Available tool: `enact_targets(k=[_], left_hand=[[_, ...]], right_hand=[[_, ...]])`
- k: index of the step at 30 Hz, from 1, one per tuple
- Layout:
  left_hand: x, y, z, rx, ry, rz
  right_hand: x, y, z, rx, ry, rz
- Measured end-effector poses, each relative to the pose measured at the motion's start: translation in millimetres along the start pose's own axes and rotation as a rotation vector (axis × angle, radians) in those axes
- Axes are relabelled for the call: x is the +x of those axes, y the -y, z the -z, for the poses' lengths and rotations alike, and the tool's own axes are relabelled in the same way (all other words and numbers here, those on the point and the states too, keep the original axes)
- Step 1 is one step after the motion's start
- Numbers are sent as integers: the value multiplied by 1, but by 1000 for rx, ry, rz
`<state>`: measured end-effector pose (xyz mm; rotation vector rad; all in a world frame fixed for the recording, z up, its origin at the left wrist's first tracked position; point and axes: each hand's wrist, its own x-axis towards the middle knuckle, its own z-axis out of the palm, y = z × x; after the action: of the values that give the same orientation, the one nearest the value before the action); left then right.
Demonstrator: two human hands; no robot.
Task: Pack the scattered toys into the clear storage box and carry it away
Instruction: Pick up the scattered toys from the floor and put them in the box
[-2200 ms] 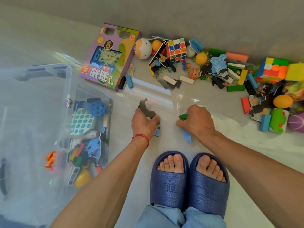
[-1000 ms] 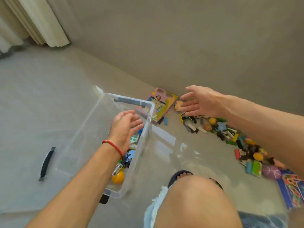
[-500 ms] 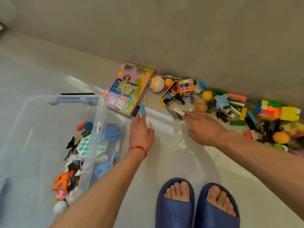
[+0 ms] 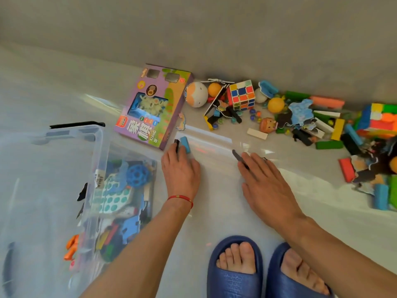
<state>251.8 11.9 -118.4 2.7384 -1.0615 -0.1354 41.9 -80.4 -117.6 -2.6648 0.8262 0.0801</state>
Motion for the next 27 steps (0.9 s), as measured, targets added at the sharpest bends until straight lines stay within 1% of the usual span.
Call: enact_targets(k=[2,5,7,8,10,12,14,15,18,20,23,25,27], left_hand=[[-14,-2,-1,-76,7,0],[-33,-5,-4,-136,0,-23],[-39,-6,-5,-163,-16,-46],[-38,-7,-4,-178,-29,-38],[-29,-12,-2,-228,-33,41],[-17,-16,-1,-310,9,161],[-7,-19,-1,-380,70,245],[-4,-19,-2,-389,98,260],[1,-18,-2,-308,168,224],[3,-21,0,-217,235,170],[5,-30,6,-88,364,105],[4,-40,8,-15,434,42],[3,-50,8,34,482,-6]], right_hand=[[-17,-9,-4,15,-40,-19],[-28,-17,-5,95,-152,-60],[-27,-18,0,176,-204,-134],[-24,-19,2,200,-195,-188],[-17,-19,4,170,-131,-277],[-13,-19,1,161,-96,-304],[-12,-19,-5,223,-137,-291],[-13,-20,-8,218,-157,-275],[-15,-22,-14,69,-165,-189],[-15,-22,-14,10,-157,-173],[-17,-15,-13,-46,-138,-233],[-18,-9,-9,-82,-81,-289],[-20,-5,-5,-52,-2,-323]])
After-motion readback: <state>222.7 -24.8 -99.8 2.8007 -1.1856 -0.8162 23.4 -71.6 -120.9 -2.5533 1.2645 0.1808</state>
